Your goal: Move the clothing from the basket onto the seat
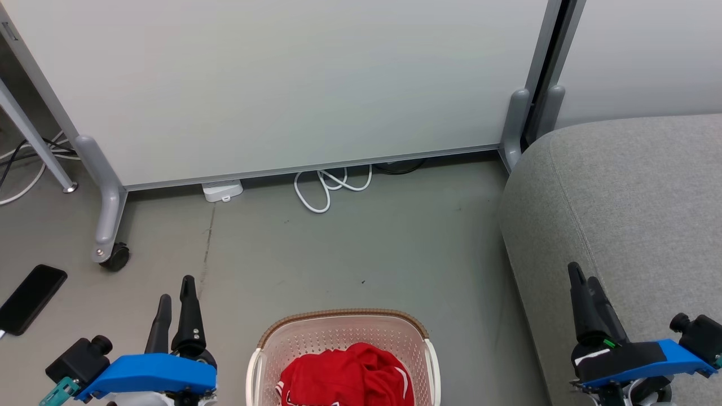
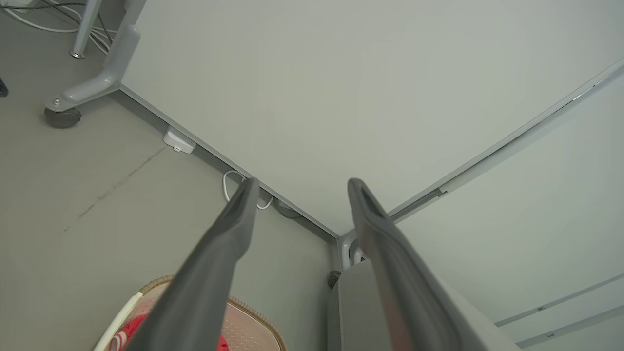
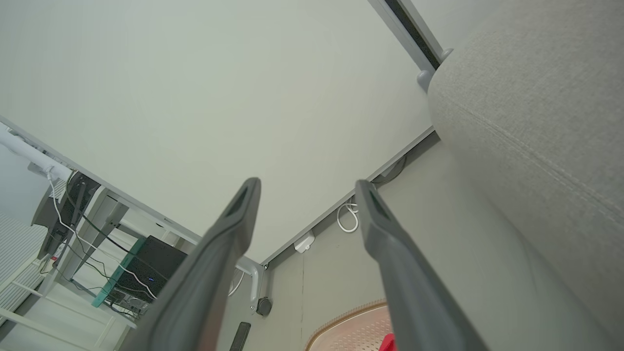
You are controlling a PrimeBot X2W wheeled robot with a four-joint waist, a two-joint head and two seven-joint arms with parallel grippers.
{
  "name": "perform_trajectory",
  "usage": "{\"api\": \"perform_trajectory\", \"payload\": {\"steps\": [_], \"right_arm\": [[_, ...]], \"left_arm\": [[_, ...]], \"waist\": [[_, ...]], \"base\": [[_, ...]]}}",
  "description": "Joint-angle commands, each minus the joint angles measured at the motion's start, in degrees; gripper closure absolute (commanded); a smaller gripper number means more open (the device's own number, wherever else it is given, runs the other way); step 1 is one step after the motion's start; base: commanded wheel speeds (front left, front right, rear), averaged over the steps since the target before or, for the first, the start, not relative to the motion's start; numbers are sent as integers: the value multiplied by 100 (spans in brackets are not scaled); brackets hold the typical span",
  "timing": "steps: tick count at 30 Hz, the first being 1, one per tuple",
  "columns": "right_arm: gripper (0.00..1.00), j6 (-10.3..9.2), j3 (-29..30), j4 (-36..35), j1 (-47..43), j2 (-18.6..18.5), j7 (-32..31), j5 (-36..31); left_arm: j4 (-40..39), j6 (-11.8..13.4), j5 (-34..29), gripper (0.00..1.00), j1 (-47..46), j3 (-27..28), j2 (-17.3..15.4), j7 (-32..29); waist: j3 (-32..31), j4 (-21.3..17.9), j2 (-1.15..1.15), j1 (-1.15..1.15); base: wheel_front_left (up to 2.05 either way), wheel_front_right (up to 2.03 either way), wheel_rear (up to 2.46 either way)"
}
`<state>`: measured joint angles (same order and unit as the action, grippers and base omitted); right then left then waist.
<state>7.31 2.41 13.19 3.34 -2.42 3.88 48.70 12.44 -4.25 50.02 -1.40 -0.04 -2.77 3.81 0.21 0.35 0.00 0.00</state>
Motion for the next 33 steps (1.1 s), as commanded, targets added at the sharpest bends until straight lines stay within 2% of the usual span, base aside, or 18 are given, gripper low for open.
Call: {"api": "perform_trajectory", "payload": {"steps": [1, 7, 22, 33], "right_arm": [[0, 15, -12, -102, 81, -38, 65, -237], [0, 16, -26, -77, 77, -41, 177, -735], [0, 17, -92, 0, 114, -47, 410, -1796], [0, 18, -142, 45, 124, -52, 590, -2507]], "left_arm": [[-105, 24, -287, 0, -53, -53, -60, 73], [-108, 70, -864, 0, -19, -173, -113, 184], [-61, 115, -1863, 0, -19, -370, -191, 418], [7, -2, -2406, 0, -53, -448, -204, 597]], "waist": [[-1, 3, 0, 0], [-8, 11, 0, 0], [-19, 29, 0, 0], [-38, 43, 0, 0]], "base": [[0, 0, 0], [0, 0, 0], [0, 0, 0], [0, 0, 0]]}}
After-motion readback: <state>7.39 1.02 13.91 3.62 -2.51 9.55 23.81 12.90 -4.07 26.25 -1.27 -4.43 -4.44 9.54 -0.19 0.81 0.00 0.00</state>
